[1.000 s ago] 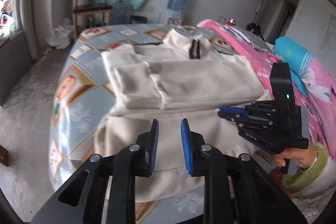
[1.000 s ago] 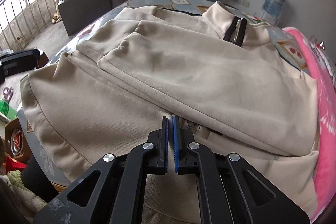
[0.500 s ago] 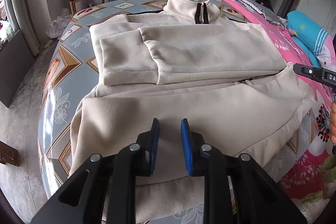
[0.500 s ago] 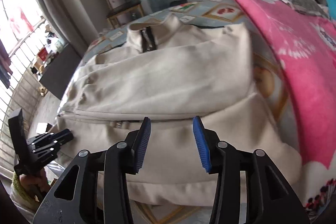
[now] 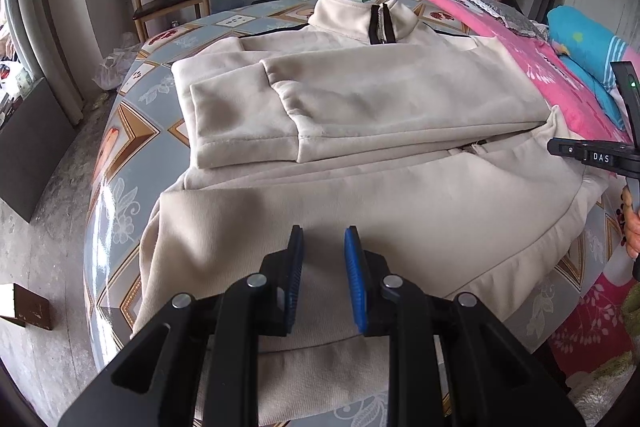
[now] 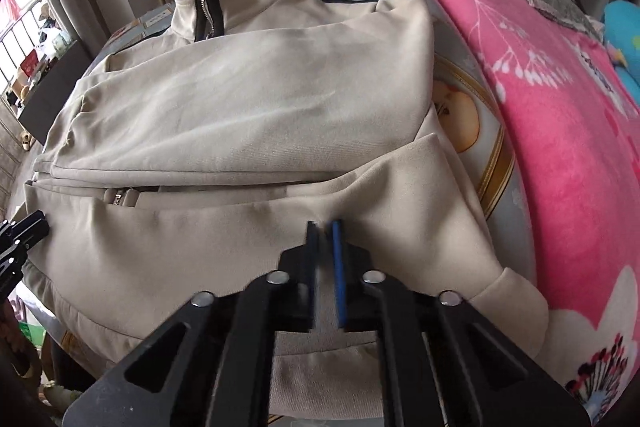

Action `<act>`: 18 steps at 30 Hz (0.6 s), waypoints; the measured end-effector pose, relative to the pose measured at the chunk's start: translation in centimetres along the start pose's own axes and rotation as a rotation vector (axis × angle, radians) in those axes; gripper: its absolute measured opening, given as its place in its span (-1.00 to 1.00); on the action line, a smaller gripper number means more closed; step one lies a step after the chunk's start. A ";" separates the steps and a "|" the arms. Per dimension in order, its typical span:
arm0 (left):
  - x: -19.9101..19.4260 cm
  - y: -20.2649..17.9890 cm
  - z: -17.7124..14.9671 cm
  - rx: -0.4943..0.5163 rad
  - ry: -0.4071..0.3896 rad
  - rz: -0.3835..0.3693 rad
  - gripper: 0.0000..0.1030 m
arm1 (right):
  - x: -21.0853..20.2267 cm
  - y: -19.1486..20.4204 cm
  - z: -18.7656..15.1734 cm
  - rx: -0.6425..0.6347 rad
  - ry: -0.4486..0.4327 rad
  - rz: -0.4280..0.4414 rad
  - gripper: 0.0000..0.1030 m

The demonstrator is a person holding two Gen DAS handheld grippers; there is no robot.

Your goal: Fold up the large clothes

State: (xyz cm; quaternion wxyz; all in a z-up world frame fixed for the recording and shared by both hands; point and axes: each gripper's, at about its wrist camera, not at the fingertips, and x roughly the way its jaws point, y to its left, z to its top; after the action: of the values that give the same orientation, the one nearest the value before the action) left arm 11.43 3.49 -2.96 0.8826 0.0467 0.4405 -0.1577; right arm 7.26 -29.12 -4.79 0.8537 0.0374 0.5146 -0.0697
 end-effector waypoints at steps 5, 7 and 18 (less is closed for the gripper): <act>-0.1 1.4 0.2 -0.067 -0.011 -0.029 -0.63 | -4.7 -0.1 0.5 0.050 -0.181 0.004 -0.97; 0.1 2.0 0.4 -0.072 -0.012 0.000 -0.64 | -6.1 -0.2 1.2 0.073 -0.236 0.024 -0.97; 0.4 1.8 0.5 -0.043 -0.021 0.039 -0.67 | 0.4 -0.3 0.9 0.094 -0.127 -0.045 -0.91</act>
State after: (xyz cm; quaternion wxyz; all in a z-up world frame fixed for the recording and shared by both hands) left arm 12.57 4.99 -3.10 0.8908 0.0346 0.4335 -0.1314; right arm 8.16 -29.53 -4.69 0.8803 0.0613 0.4562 -0.1150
